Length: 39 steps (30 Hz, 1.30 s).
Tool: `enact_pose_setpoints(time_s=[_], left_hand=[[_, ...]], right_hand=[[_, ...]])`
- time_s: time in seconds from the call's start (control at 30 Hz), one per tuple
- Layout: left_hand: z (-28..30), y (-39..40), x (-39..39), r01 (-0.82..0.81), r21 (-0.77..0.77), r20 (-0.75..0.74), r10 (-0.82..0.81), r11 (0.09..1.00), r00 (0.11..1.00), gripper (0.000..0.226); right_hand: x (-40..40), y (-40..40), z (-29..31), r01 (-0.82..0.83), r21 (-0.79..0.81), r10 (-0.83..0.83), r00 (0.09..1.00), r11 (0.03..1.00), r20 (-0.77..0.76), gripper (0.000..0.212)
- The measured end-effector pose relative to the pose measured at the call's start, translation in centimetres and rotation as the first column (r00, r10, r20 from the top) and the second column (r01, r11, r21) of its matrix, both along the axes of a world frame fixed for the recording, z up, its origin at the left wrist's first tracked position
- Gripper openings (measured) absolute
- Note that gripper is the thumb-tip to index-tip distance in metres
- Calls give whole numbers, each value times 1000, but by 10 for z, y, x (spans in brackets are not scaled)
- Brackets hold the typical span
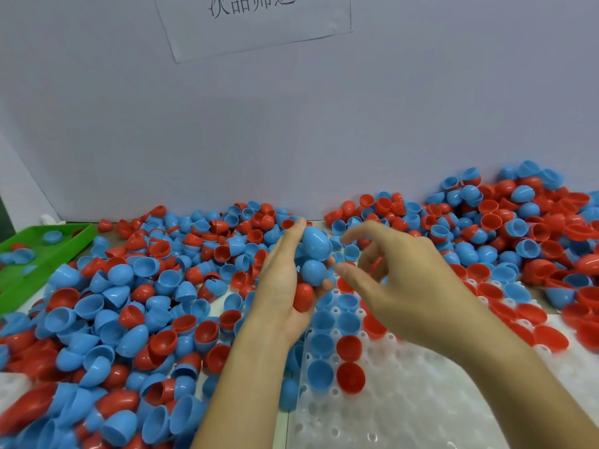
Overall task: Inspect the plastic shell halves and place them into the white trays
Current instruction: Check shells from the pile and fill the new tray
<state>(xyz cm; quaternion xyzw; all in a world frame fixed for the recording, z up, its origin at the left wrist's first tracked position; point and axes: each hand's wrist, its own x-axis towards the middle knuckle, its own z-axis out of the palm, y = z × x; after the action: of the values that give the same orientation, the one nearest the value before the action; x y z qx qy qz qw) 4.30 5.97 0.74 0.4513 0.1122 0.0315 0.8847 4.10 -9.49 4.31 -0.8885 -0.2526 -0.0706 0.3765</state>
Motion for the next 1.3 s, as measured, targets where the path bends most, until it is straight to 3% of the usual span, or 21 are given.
enact_pose_setpoints(time_s=[0.1, 0.2, 0.33, 0.47, 0.63, 0.8, 1.07, 1.17, 1.3], left_hand=[[-2, -8, 0, 69, 146, 7, -71, 987, 997, 42], [-3, -14, 0, 109, 216, 20, -116, 970, 993, 40], [-1, -13, 0, 178, 135, 24, -183, 975, 983, 34], [-5, -16, 0, 197, 97, 86, -205, 976, 975, 73], [-8, -13, 1, 236, 105, 148, -250, 966, 957, 34], [-8, -15, 1, 215, 124, 119, -229, 969, 966, 35], [-8, -13, 1, 202, 122, 75, -212, 972, 974, 25], [-8, -13, 3, 161, 49, 32, -163, 986, 986, 22], [-7, -11, 3, 97, -239, -31, -108, 966, 994, 34]], right_hand=[[2, 7, -7, -17, 110, 17, 1000, 994, 0, 39], [4, 8, -9, -15, 194, 16, 1000, 981, -2, 36], [9, 4, -9, 77, 326, -46, 994, 942, -103, 13], [9, 4, -10, 152, 455, -41, 968, 878, -246, 22], [10, 3, -11, 197, 589, 52, 924, 784, -379, 15], [11, 4, -12, 241, 659, 93, 899, 713, -429, 14], [15, 3, -14, 302, 688, 29, 905, 660, -425, 28], [17, 2, -15, 301, 704, 21, 912, 644, -409, 22], [18, 1, -15, 294, 720, 33, 915, 629, -403, 19]])
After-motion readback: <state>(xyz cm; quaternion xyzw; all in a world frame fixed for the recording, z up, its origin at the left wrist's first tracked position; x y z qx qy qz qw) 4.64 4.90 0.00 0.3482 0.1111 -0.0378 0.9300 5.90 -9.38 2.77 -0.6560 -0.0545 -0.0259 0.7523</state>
